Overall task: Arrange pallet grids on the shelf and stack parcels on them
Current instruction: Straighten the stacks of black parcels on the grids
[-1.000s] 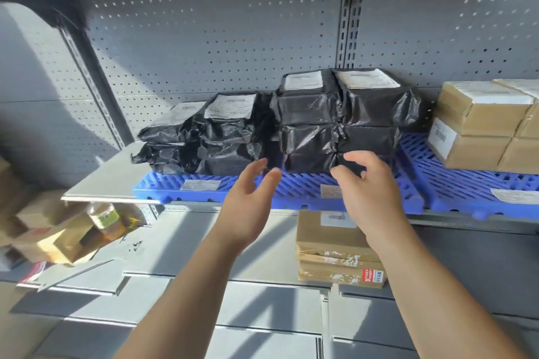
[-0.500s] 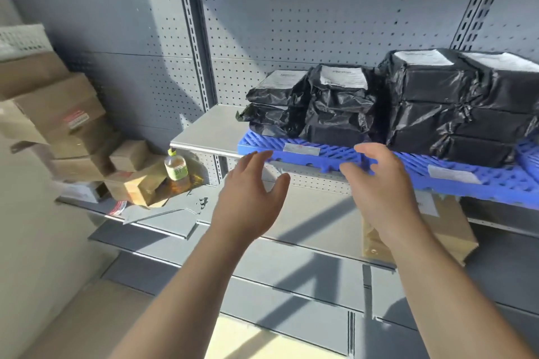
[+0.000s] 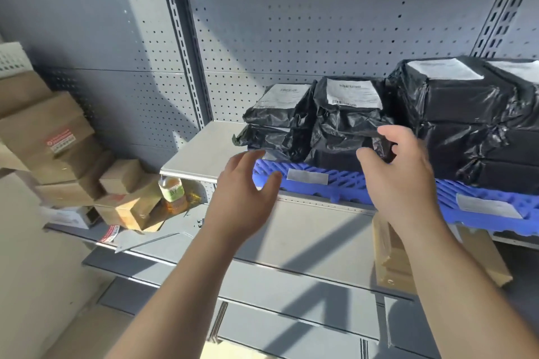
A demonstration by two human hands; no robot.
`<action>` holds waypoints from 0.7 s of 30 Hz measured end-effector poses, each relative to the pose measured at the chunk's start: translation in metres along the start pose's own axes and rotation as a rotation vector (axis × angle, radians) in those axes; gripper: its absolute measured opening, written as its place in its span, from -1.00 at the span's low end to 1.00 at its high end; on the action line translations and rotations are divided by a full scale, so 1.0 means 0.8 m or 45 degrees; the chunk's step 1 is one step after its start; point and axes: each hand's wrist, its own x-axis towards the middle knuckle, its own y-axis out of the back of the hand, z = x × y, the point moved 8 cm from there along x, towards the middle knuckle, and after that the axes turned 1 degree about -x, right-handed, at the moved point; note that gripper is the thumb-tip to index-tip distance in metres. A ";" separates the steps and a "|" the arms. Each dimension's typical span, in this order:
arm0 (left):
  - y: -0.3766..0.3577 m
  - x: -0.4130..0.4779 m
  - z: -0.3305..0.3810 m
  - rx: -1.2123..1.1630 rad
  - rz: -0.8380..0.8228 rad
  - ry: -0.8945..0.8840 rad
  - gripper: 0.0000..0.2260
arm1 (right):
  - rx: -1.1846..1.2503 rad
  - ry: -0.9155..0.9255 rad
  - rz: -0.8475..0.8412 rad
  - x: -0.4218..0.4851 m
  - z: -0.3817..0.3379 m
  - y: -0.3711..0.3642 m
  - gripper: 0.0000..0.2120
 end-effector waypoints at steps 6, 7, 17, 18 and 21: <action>0.001 0.080 0.022 0.001 0.111 -0.050 -0.61 | 0.012 0.057 0.046 0.067 -0.008 0.002 -0.56; 0.000 0.091 0.024 0.000 0.124 -0.056 -0.61 | 0.019 0.055 0.012 0.076 -0.006 -0.004 -0.55; -0.005 0.190 -0.003 -0.007 0.135 -0.074 -0.59 | 0.170 -0.066 -0.011 0.135 0.012 -0.046 -0.55; -0.007 0.199 -0.007 -0.023 0.123 -0.086 -0.59 | 0.215 -0.101 0.019 0.139 0.013 -0.047 -0.54; -0.011 0.228 -0.021 -0.075 0.074 -0.126 -0.59 | 0.299 -0.174 0.086 0.149 0.014 -0.051 -0.57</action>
